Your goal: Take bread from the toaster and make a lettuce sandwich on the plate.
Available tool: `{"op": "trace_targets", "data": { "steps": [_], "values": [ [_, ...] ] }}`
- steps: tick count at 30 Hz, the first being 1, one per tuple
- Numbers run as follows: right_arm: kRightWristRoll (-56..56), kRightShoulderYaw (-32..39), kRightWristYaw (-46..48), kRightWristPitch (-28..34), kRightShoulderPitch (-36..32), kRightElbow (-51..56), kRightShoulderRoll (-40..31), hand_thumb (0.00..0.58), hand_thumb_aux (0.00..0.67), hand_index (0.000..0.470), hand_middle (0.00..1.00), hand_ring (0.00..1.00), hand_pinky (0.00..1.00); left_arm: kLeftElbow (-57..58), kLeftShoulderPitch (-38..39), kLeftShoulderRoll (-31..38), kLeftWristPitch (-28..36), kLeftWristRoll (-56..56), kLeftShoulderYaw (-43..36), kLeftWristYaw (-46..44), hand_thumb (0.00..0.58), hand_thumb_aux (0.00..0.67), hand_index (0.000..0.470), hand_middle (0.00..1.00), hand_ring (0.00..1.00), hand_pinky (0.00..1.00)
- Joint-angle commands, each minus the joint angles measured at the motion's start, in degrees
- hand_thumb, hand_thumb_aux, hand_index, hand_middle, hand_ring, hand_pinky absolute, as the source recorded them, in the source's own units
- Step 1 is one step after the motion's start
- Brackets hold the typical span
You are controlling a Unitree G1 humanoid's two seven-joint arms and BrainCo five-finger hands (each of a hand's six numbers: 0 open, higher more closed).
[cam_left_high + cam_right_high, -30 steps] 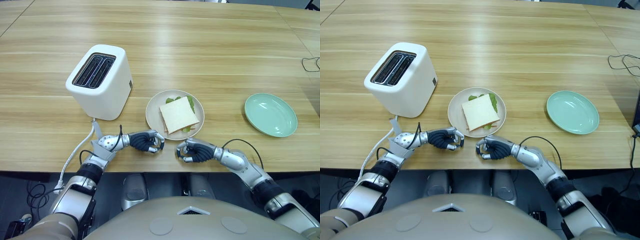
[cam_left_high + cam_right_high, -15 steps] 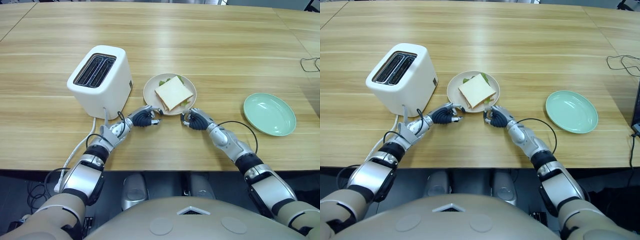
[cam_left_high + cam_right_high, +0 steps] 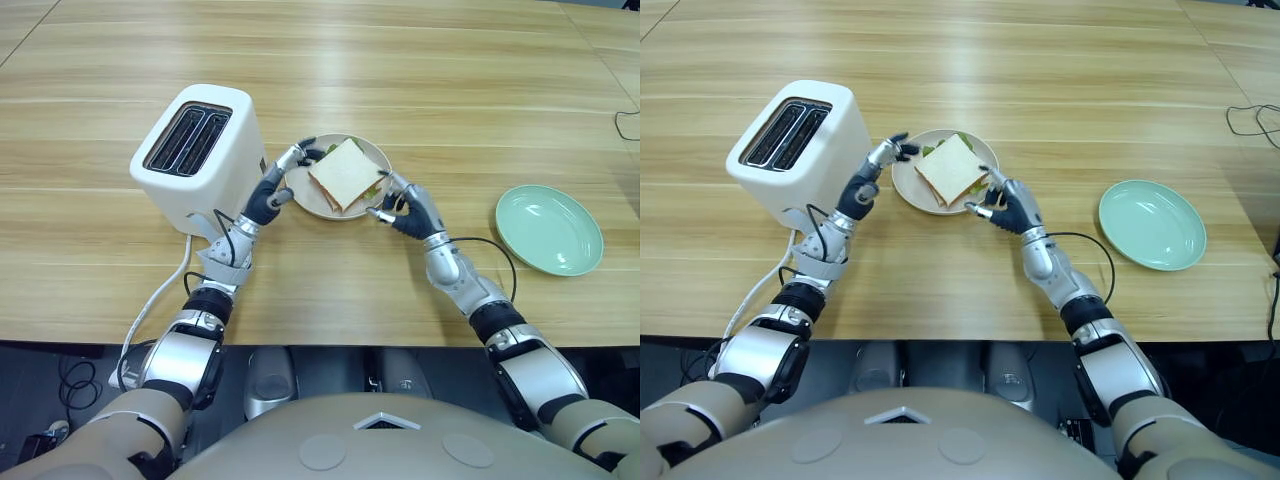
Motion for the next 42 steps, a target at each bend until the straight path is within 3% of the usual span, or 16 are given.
{"op": "trace_targets", "data": {
  "steps": [1,9,18,30,42],
  "values": [
    [4.9,-3.9,1.1,-2.3,2.8,-7.6,0.3,0.000,0.000,0.000,0.00,0.00,0.00,-4.6,1.7,-1.4,2.5,-6.6,1.7,-4.9,0.000,0.000,0.000,0.00,0.00,0.00],
    [11.5,-8.8,4.4,-2.0,7.4,-18.2,3.5,0.000,0.000,0.000,0.00,0.00,0.00,-11.6,5.4,-4.3,5.8,-7.0,2.9,-7.2,0.000,0.000,0.000,0.00,0.00,0.00],
    [12.2,-12.0,5.2,-0.5,11.1,-22.7,6.5,0.000,0.000,0.000,0.00,0.00,0.00,-13.2,6.3,-5.5,7.6,-6.3,4.0,-7.3,0.000,0.000,0.000,0.00,0.00,0.00],
    [8.8,-11.7,3.9,-5.4,8.9,-13.9,9.1,0.000,0.000,0.000,0.00,0.00,0.00,-10.0,6.3,-6.4,8.0,-6.1,5.9,-8.1,0.000,0.000,0.000,0.00,0.00,0.00],
    [8.1,-13.1,3.2,-7.4,8.7,-13.0,8.4,0.000,0.000,0.000,0.00,0.00,0.00,-7.8,4.7,-9.0,6.7,-0.4,7.0,-2.9,0.000,0.000,0.000,0.00,0.00,0.00]
  ]
}}
